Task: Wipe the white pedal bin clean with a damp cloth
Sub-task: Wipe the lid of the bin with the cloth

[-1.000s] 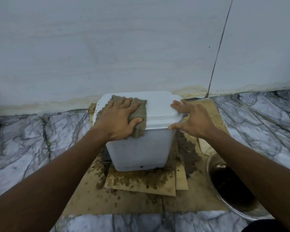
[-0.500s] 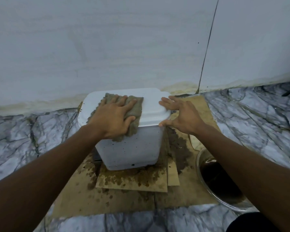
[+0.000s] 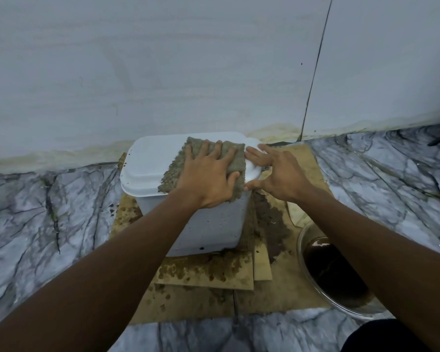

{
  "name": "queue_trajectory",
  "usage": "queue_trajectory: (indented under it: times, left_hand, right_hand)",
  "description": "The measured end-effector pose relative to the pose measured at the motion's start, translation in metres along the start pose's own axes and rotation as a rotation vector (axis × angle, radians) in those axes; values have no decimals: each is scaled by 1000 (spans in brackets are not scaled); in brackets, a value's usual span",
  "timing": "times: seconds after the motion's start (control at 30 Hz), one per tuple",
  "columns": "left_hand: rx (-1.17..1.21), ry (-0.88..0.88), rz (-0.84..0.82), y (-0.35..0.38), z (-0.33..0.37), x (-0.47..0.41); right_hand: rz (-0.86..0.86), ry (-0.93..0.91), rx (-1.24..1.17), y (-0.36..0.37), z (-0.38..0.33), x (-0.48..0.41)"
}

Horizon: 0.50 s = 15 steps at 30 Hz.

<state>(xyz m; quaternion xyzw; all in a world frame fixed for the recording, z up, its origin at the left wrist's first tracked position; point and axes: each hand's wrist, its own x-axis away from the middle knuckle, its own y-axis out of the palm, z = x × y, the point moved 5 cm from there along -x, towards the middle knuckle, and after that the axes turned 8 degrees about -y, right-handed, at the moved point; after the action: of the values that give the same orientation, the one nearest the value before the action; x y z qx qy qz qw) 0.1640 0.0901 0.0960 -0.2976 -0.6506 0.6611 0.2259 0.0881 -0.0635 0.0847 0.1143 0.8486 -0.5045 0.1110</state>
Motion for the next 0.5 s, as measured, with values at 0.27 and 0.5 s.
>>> queue_trajectory:
  times: [0.27,0.5]
  left_hand:
    - [83,50,-26,-8,-73,23]
    - [77,-31,-58,-8,-20,-1]
  right_hand:
    - [-21,-1,-27,-1,-3,-2]
    - [-77,27,-5,-2,-4,-2]
